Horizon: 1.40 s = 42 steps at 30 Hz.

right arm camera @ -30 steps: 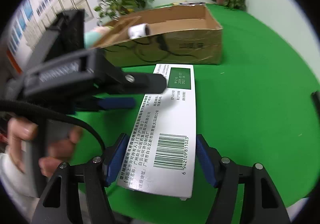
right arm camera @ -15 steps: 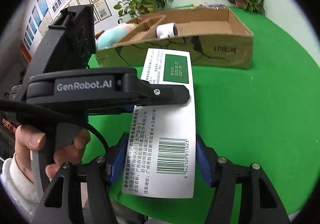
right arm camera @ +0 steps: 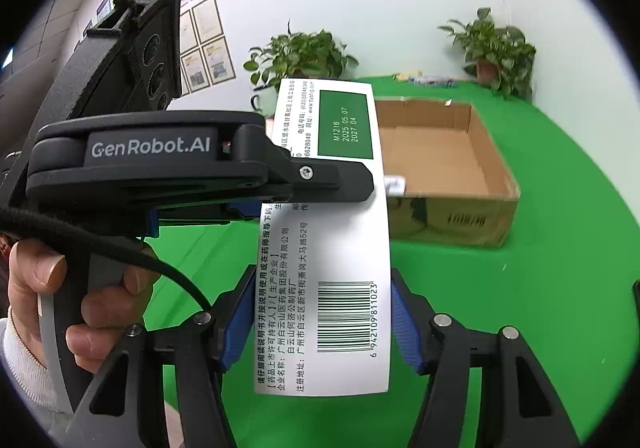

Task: Organize objects
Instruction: 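Carry the medicine box over the cardboard box and lower it inside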

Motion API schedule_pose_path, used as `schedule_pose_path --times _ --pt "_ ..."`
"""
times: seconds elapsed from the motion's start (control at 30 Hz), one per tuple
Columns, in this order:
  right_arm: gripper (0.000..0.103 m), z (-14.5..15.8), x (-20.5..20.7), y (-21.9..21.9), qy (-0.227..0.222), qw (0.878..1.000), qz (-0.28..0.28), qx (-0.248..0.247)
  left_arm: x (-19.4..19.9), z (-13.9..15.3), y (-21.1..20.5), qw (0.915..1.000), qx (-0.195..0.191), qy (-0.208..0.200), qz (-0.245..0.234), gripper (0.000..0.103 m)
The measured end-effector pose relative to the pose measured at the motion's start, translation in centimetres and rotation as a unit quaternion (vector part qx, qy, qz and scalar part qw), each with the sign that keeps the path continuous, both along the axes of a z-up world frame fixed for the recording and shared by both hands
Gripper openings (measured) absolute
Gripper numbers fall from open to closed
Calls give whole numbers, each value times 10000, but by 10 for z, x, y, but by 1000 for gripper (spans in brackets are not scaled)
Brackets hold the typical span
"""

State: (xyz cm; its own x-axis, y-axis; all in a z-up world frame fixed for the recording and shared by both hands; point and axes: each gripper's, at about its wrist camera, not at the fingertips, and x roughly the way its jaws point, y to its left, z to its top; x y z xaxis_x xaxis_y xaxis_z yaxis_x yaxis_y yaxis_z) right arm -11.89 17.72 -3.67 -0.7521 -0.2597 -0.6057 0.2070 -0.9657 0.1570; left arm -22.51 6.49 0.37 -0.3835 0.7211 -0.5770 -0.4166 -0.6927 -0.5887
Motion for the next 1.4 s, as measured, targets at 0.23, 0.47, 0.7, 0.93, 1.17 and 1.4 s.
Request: schedule_pose_path --times 0.23,0.47,0.7,0.93,1.17,1.4 --pt "60 52 -77 25 -162 9998 124 -89 -79 70 28 10000 -11 21 -19 45" --pt "60 69 -137 48 -268 9990 -105 -334 -147 88 61 9992 -297 -61 -247 45" --pt "60 27 -178 70 -826 9938 -188 -715 -187 40 79 9962 -632 -479 -357 45" --pt "60 -11 -214 83 -1285 9877 -204 -863 -225 -18 86 9922 -766 -893 -423 45" --pt "60 -42 -228 85 -1650 9816 -312 -914 -254 -59 92 9869 -767 -1333 -481 45" --pt "60 -61 -236 91 -1853 9776 -459 -889 -266 -78 103 9826 -823 -1551 -604 46"
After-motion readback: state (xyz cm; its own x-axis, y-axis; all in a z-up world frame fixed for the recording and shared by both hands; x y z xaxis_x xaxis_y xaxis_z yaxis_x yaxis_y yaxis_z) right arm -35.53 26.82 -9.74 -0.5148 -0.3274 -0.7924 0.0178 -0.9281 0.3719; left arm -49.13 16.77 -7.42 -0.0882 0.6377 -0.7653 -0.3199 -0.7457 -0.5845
